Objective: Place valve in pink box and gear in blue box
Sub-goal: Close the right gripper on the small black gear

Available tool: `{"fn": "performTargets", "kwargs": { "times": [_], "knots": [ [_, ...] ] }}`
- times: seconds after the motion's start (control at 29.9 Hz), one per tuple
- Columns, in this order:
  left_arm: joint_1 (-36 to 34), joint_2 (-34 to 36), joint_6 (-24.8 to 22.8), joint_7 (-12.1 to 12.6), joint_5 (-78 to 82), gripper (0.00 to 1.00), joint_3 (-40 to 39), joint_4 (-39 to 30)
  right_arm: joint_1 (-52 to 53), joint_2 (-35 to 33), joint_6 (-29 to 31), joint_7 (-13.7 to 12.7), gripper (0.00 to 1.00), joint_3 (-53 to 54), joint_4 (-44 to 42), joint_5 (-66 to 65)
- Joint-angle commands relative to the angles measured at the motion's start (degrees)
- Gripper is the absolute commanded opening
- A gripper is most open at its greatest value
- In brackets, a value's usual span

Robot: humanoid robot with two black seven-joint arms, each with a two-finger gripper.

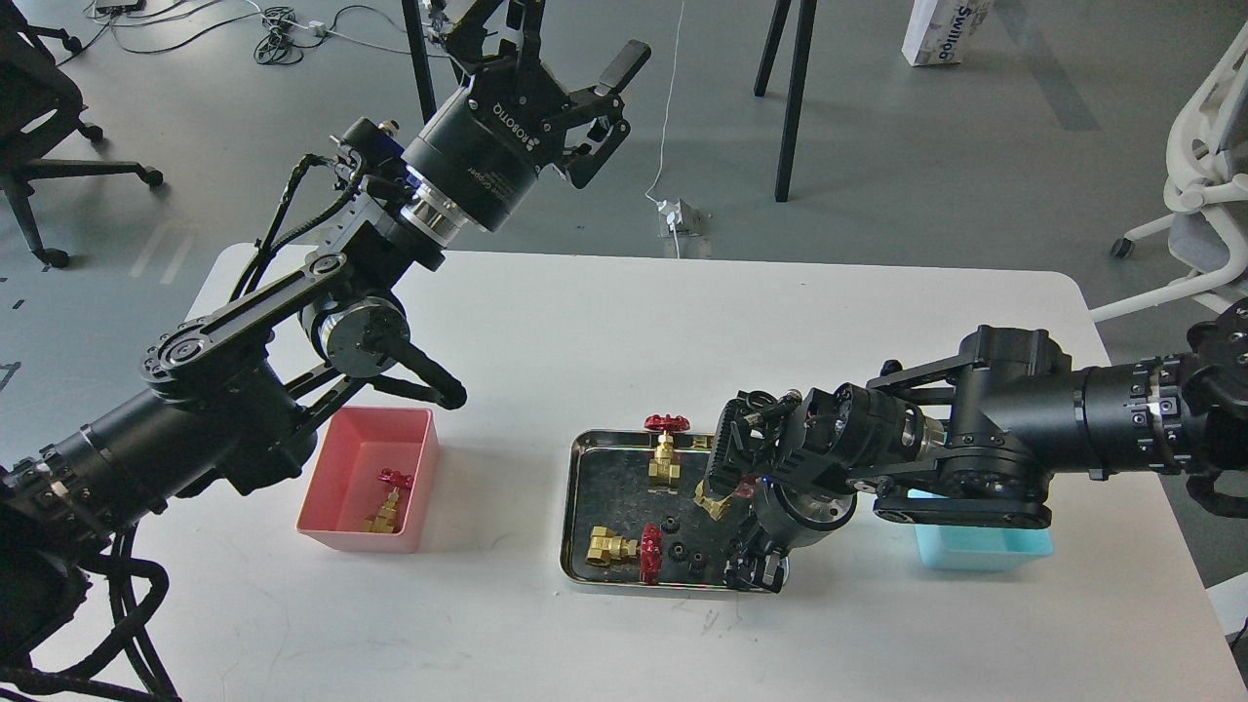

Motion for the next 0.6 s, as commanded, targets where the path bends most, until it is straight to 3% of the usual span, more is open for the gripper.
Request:
{"fn": "performTargets", "kwargs": {
  "times": [0.0, 0.57],
  "knots": [
    [0.1, 0.0, 0.0, 0.0, 0.0, 0.86, 0.0, 0.1, 0.0, 0.3, 0.0, 0.0, 0.42, 0.1, -0.6, 0.0],
    [0.6, -0.2, 0.0, 0.0, 0.0, 0.87, 0.0, 0.2, -1.0, 2.2, 0.0, 0.0, 0.41, 0.6, -2.9, 0.3]
  ]
}}
